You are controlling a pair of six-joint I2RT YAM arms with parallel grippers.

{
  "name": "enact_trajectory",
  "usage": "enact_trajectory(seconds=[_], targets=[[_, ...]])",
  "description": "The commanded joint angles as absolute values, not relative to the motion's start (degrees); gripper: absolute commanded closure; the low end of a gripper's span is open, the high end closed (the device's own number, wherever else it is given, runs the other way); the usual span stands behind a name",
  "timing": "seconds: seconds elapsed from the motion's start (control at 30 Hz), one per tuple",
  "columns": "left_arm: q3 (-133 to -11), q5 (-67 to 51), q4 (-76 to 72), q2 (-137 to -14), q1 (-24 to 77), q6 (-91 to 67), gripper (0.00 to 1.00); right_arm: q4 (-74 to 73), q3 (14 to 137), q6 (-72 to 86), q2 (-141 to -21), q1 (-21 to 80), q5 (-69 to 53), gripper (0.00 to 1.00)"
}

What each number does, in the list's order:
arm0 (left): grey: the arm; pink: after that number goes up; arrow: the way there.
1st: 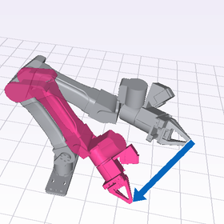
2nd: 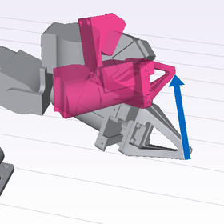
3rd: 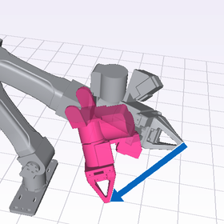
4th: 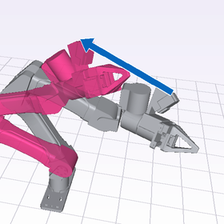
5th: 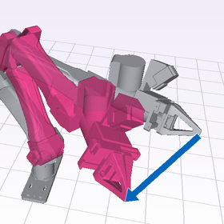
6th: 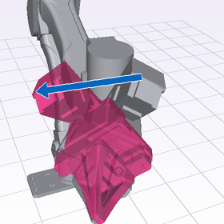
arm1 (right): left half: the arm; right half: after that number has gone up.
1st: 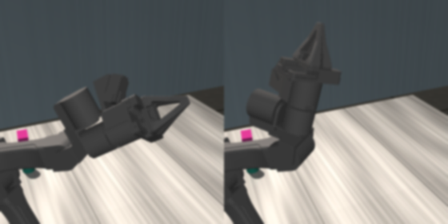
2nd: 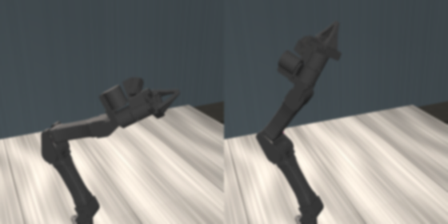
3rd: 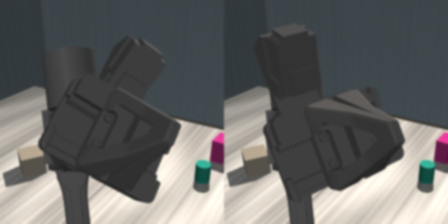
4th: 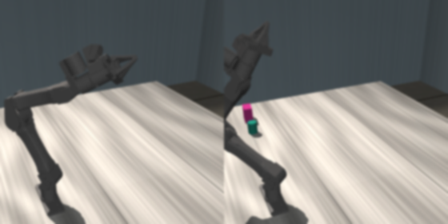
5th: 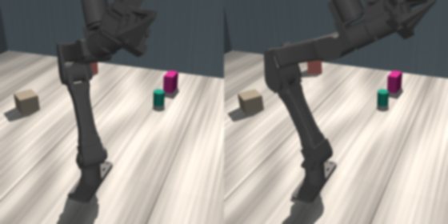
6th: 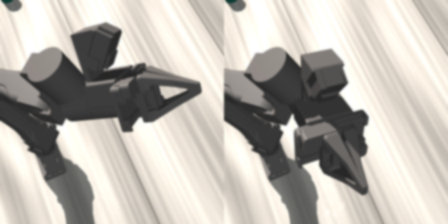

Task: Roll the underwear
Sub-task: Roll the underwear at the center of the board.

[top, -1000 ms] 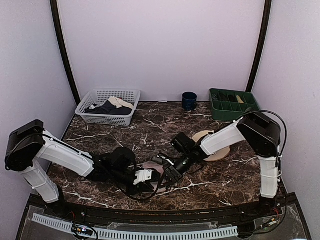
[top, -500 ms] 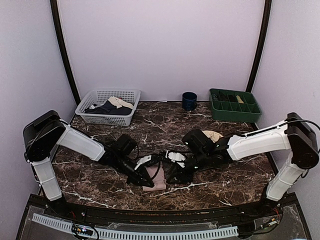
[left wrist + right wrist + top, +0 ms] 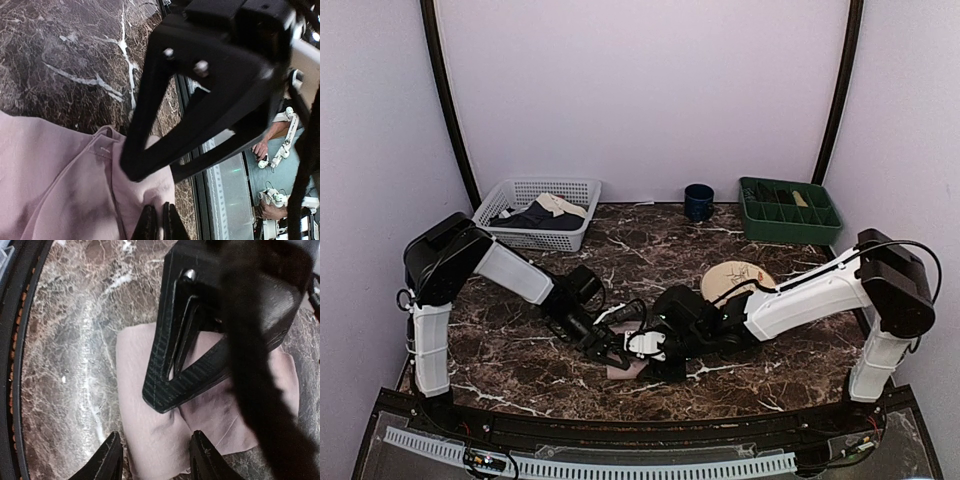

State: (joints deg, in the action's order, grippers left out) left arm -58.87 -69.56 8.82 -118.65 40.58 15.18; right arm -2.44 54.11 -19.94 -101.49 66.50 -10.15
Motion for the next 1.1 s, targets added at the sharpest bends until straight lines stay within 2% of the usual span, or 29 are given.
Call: enact_trajectory(seconds=[0.0, 0.07, 0.17, 0.2, 0.33, 0.4, 0.43, 0.47, 0.5, 0.8, 0.9, 0.97, 1.03, 1.07], targets=[[-58.4, -67.8, 14.4, -121.1, 40.0, 16.7, 1.0, -0.1, 57.0, -22.6, -105.1, 67.2, -8.3, 0.58], [-58.4, -67.5, 13.8, -121.1, 39.9, 16.4, 1.0, -1.4, 58.1, -22.9, -107.0, 67.2, -9.2, 0.69], [-58.4, -66.6, 13.4, -120.6, 39.7, 16.5, 1.0, -1.8, 57.4, -22.1, -107.9, 67.1, -10.8, 0.98], [-58.0, -66.3, 13.0, -120.1, 39.4, 16.6, 1.0, -1.6, 56.8, -21.6, -107.6, 67.1, -11.4, 1.0], [-54.5, -62.4, 9.8, -114.4, 37.7, 15.7, 0.97, -3.5, 55.3, -18.7, -106.7, 66.5, -15.3, 1.0], [-51.3, -60.0, 6.1, -109.4, 36.0, 14.2, 0.91, -5.4, 55.2, -17.1, -106.7, 66.0, -18.6, 1.0], [-49.0, -58.0, 4.1, -106.4, 35.6, 13.4, 0.85, -6.3, 55.3, -16.1, -106.9, 65.6, -20.4, 1.0], [-47.5, -55.8, 2.4, -103.4, 33.8, 12.8, 0.67, -7.3, 55.6, -15.0, -107.0, 65.1, -22.1, 1.0], [-46.1, -53.5, 1.0, -100.3, 33.1, 12.6, 0.6, -8.4, 55.9, -13.7, -107.2, 64.4, -23.8, 1.0], [-36.3, -30.7, -4.2, -75.9, 32.3, 14.7, 0.52, -19.7, 63.3, -3.9, -111.0, 58.4, -36.4, 1.0], [-34.9, -27.4, -4.2, -66.5, 32.4, 14.8, 0.28, -26.2, 67.3, -3.7, -114.2, 57.8, -38.8, 1.0], [-34.1, -25.3, -5.3, -60.9, 32.3, 11.7, 0.2, -29.7, 70.2, -4.0, -116.3, 57.5, -41.1, 1.0], [-31.8, -18.1, -9.6, -56.0, 32.3, 3.1, 0.05, -33.2, 72.8, -4.3, -118.3, 57.3, -42.8, 1.0], [-31.0, -13.5, -9.7, -53.9, 32.3, -1.7, 0.01, -34.7, 74.1, -4.5, -119.2, 57.2, -43.6, 1.0]])
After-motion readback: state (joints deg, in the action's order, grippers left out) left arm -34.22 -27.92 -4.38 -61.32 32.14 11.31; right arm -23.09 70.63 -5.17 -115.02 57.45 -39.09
